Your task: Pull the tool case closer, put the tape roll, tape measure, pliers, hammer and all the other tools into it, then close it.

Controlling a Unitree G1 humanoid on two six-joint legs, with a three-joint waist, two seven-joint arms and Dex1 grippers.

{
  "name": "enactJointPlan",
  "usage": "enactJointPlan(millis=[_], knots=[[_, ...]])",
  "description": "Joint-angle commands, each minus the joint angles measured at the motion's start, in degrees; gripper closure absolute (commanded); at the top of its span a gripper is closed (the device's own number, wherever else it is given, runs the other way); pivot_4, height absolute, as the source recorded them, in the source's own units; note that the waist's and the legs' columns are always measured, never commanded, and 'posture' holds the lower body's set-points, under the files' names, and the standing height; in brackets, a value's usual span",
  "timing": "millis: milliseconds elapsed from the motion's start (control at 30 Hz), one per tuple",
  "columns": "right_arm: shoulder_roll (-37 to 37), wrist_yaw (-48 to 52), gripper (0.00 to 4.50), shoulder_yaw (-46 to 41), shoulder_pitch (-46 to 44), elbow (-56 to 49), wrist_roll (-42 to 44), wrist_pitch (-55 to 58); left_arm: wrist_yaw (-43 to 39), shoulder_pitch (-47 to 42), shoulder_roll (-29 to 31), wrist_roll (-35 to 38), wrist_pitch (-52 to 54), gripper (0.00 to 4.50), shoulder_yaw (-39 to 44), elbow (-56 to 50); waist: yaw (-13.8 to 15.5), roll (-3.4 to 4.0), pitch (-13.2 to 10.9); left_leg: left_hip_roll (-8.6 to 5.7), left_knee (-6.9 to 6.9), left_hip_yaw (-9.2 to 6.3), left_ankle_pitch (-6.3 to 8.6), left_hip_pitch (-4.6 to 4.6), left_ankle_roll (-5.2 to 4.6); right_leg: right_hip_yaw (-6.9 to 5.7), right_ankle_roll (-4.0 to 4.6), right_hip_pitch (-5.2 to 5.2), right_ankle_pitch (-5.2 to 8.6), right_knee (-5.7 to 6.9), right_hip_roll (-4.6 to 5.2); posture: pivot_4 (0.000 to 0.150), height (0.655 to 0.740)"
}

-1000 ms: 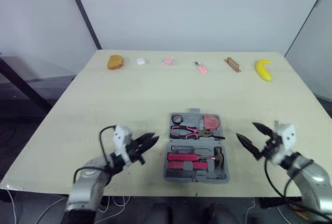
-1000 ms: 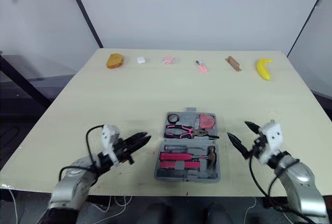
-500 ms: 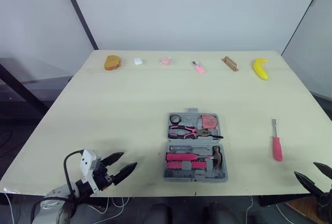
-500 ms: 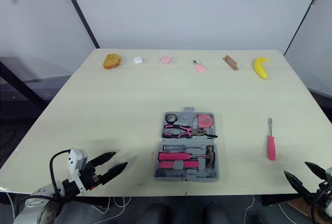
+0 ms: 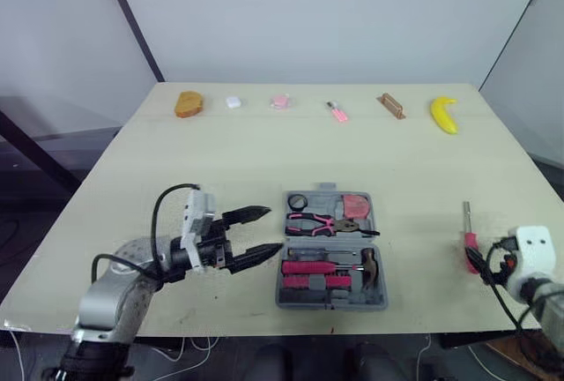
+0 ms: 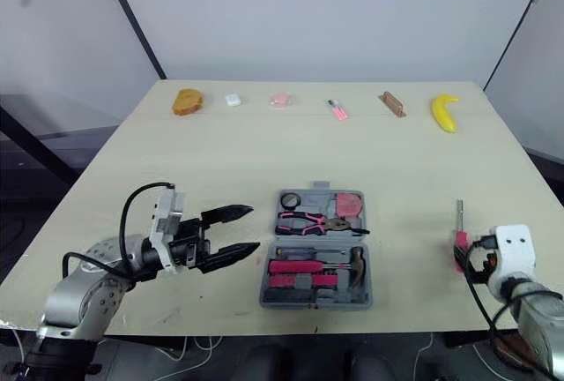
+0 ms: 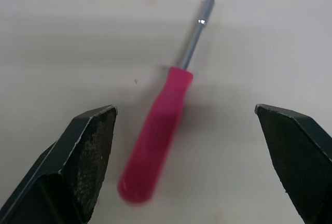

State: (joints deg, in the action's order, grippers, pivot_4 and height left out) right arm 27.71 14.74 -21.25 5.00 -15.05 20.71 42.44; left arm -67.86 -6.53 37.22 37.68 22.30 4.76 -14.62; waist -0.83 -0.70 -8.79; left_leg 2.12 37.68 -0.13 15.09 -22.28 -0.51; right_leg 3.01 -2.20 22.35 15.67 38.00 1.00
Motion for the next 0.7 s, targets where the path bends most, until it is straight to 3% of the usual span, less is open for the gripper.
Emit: enactJointPlan(millis=[33,167,200,267,433,500,700], knots=[[-0.7,-6.2,0.00,-1.2,-5.8,2.7,-1.7,5.3,-2.1,-2.8,0.5,1.2,0.5,0.06,-2.2,-3.1,0.0,0.02,0.0,-0.03,0.00,-0.01,-0.01,-0.15,0.00,-0.01,0.00,0.16,-0.01,0.03,-0.03,0.150,0.7400],[-1.7,-8.8,0.00,-0.8,-11.5,10.7,-3.5,5.6,-1.7,-3.8,-0.3,1.0,0.3,0.06,-3.3,-3.4,0.0,0.01,0.0,-0.05,0.00,0.04,-0.01,-0.45,0.00,-0.07,0.01,0.41,-0.02,0.02,-0.08,0.150,0.7400],[-2.0,-9.2,0.26,-0.9,-12.2,12.2,-3.8,5.2,-1.9,-3.5,-0.3,0.4,-0.3,0.02,-3.6,-3.4,0.0,0.02,0.0,-0.05,0.00,0.06,-0.01,-0.51,0.00,-0.08,0.00,0.44,-0.02,0.01,-0.08,0.150,0.7400],[-2.2,-9.4,0.90,-1.0,-13.2,13.6,-4.0,4.7,-2.0,-3.2,-0.6,-0.3,-1.2,0.00,-4.0,-3.7,0.0,0.02,0.0,-0.05,-0.05,0.06,-0.01,-0.54,0.00,-0.11,0.01,0.46,-0.02,-0.01,-0.07,0.150,0.7400],[-2.2,-8.6,3.33,0.2,-12.7,13.2,-4.4,4.9,-0.7,-1.7,-1.1,-0.1,-1.4,0.00,-4.0,-5.8,0.0,0.02,0.0,-0.02,-0.12,0.04,-0.01,-0.52,0.00,-0.07,0.00,0.47,-0.02,-0.03,-0.03,0.150,0.7400],[-2.8,-8.1,4.10,0.0,-12.4,11.6,-3.5,4.9,-0.5,-1.2,-1.1,-0.2,-1.5,0.00,-4.1,-6.1,0.0,0.02,0.0,-0.03,-0.12,0.05,-0.01,-0.51,0.00,-0.08,-0.01,0.47,-0.03,-0.02,-0.03,0.150,0.7400],[-7.6,-9.5,4.14,2.0,-7.4,-4.2,-1.0,9.9,0.3,-0.1,-0.9,-0.9,-2.2,0.00,-4.0,-6.4,-0.1,0.08,0.0,-0.01,-0.12,-0.03,-0.01,-0.49,0.00,-0.07,0.00,0.48,-0.02,0.02,-0.09,0.150,0.7400]])
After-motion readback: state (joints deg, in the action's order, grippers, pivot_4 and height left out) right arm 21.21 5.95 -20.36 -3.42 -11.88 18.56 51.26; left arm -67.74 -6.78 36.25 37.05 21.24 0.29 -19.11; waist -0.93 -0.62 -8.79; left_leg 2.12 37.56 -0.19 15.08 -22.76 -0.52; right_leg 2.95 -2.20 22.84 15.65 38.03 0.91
